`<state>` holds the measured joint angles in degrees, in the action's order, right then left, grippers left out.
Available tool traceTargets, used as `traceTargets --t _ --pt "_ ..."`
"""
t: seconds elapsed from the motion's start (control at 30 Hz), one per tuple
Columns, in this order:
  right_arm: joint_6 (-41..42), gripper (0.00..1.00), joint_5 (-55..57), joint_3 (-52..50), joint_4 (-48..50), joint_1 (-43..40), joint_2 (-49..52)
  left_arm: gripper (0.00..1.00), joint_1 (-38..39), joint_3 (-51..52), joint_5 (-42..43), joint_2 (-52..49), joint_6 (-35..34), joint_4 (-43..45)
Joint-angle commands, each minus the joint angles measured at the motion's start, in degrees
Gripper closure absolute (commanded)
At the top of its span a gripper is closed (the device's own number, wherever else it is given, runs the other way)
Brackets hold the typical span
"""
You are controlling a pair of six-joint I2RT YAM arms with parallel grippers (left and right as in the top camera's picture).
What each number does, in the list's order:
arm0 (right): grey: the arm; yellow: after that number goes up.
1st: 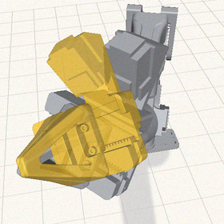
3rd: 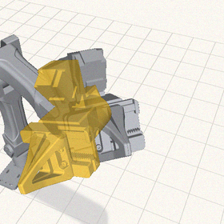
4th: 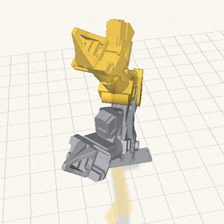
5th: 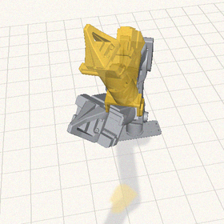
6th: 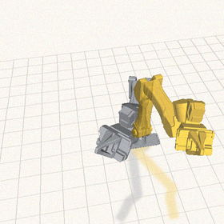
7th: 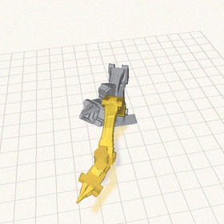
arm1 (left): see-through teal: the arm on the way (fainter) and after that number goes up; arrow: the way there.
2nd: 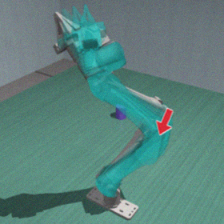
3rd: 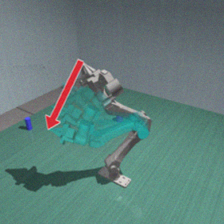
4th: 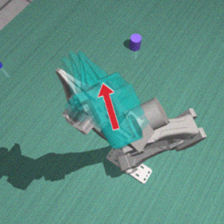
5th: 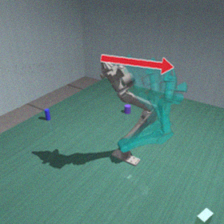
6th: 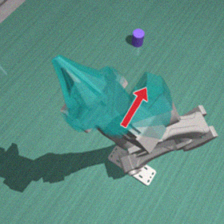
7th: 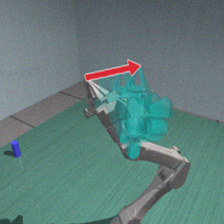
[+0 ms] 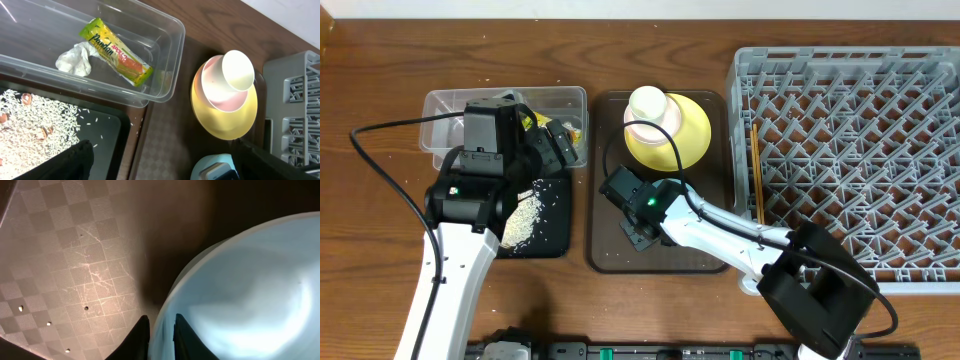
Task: Sort waste into correct bins and load items into the dishwasher rack
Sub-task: 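Close the right gripper on the light-blue bowl rim, then lift the light-blue bowl right and place it in the grey rack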
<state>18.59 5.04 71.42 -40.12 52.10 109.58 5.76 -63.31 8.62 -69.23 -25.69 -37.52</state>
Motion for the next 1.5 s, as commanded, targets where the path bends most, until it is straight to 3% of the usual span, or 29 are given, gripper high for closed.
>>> traceTargets --t 0.0,0.63,0.83,0.97,1.47 --pt "-0.9 0.85 1.2 1.2 -0.1 0.4 -0.3 0.1 -0.2 -0.7 -0.3 0.0 0.1 -0.2" --pt "-1.5 0.85 1.3 2.5 -0.2 0.4 -0.3 0.1 -0.2 -0.7 -0.3 0.0 0.1 -0.2" --pt "-1.5 0.97 2.1 2.5 -0.3 0.4 -0.3 0.1 -0.2 -0.7 -0.3 0.0 0.1 -0.2" --pt "-1.5 0.98 2.3 2.8 -0.7 0.4 -0.3 0.1 -0.2 -0.7 -0.3 0.0 0.1 -0.2" --pt "-4.7 0.99 2.1 12.6 -10.2 -4.0 -8.0 0.1 -0.2 -0.7 -0.3 0.0 0.1 -0.2"
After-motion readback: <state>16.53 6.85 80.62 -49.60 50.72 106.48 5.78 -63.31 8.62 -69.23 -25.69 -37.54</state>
